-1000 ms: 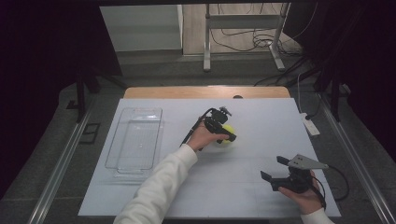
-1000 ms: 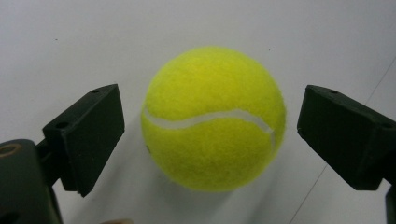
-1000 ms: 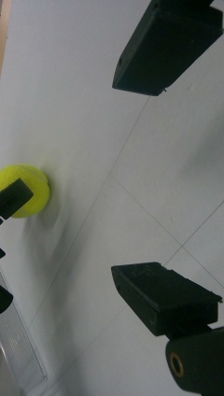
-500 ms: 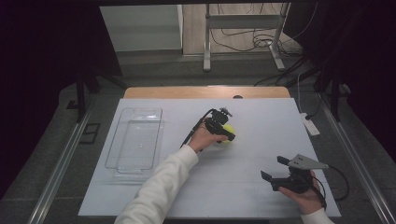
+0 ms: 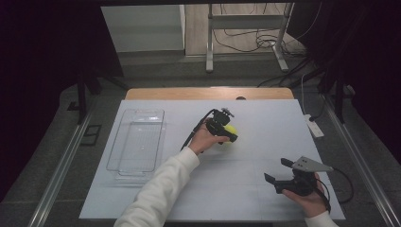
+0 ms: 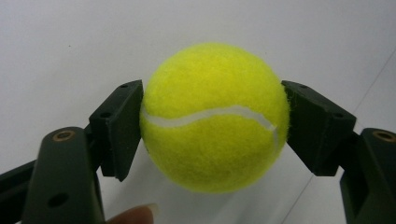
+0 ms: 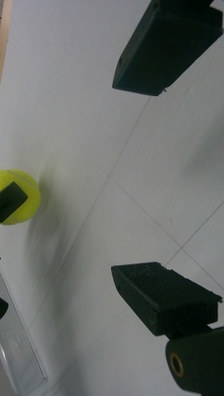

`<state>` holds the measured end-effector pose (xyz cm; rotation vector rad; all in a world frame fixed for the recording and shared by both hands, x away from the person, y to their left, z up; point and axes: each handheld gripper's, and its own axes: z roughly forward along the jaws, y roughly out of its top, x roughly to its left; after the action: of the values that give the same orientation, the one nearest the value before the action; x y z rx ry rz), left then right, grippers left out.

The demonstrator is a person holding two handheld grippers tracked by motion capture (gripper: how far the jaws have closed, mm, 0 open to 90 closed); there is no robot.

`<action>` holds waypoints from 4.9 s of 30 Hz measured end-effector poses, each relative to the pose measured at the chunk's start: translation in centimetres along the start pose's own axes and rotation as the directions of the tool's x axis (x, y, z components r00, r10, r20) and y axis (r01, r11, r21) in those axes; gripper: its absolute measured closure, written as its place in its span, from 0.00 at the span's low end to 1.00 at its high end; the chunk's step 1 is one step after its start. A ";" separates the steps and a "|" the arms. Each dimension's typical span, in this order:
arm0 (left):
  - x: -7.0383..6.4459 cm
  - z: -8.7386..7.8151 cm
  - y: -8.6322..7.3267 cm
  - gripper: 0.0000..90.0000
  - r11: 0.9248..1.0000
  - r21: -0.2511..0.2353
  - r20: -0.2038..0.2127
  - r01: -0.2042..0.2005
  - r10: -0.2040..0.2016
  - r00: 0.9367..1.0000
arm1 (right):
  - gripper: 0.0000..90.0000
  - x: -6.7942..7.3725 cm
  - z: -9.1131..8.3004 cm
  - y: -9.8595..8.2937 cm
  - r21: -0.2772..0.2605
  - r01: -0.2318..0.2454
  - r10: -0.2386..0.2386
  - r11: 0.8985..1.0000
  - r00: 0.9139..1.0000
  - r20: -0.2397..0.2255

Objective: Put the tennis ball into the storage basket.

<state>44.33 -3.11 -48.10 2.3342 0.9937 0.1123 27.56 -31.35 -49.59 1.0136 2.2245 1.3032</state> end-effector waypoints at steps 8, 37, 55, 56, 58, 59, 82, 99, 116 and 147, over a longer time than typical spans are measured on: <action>-0.2 -1.1 -0.5 0.30 1.000 -0.022 -0.007 -0.015 0.015 1.000 | 0.11 0.0 0.0 0.0 0.002 0.002 -0.002 1.000 1.000 0.003; 0.0 -4.7 -3.7 0.29 0.997 -0.073 -0.003 -0.030 0.030 1.000 | 0.11 0.1 0.1 0.0 0.007 0.001 -0.001 1.000 1.000 0.005; -0.2 -5.6 -5.2 0.29 0.996 -0.084 0.013 -0.042 0.043 0.999 | 0.11 0.1 0.1 0.0 0.008 0.002 -0.002 1.000 1.000 0.007; -0.2 -5.7 -5.3 0.29 0.995 -0.085 0.013 -0.043 0.044 0.999 | 0.11 0.1 0.1 0.0 0.008 0.001 -0.001 1.000 1.000 0.007; -0.2 -5.9 -5.5 0.29 0.995 -0.087 0.016 -0.040 0.041 0.999 | 0.11 0.1 0.1 0.0 0.008 0.001 -0.001 1.000 1.000 0.007; -0.2 -5.9 -5.6 0.29 0.995 -0.090 0.015 -0.044 0.046 0.999 | 0.11 0.1 0.1 0.0 0.009 0.001 -0.001 1.000 1.000 0.007; 0.4 -6.7 -6.9 0.29 0.995 -0.098 0.011 -0.035 0.036 0.999 | 0.11 0.0 0.1 -0.1 0.011 -0.002 0.002 1.000 1.000 0.008; 1.5 -8.7 -7.2 0.29 0.988 -0.158 -0.041 -0.004 -0.002 0.999 | 0.11 0.0 0.1 0.0 0.007 0.000 0.000 1.000 1.000 0.008; 3.3 -10.9 -7.6 0.29 0.974 -0.219 -0.095 0.050 -0.072 0.993 | 0.11 0.0 0.1 0.0 0.008 0.002 -0.002 1.000 1.000 0.009; 6.5 -13.4 -9.0 0.29 0.958 -0.266 -0.174 0.108 -0.158 0.972 | 0.11 0.0 0.1 0.0 0.008 0.001 -0.001 1.000 1.000 0.010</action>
<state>39.32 12.74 -42.97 2.0439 1.1557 0.3972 27.59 -31.30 -49.65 1.0199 2.2241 1.2865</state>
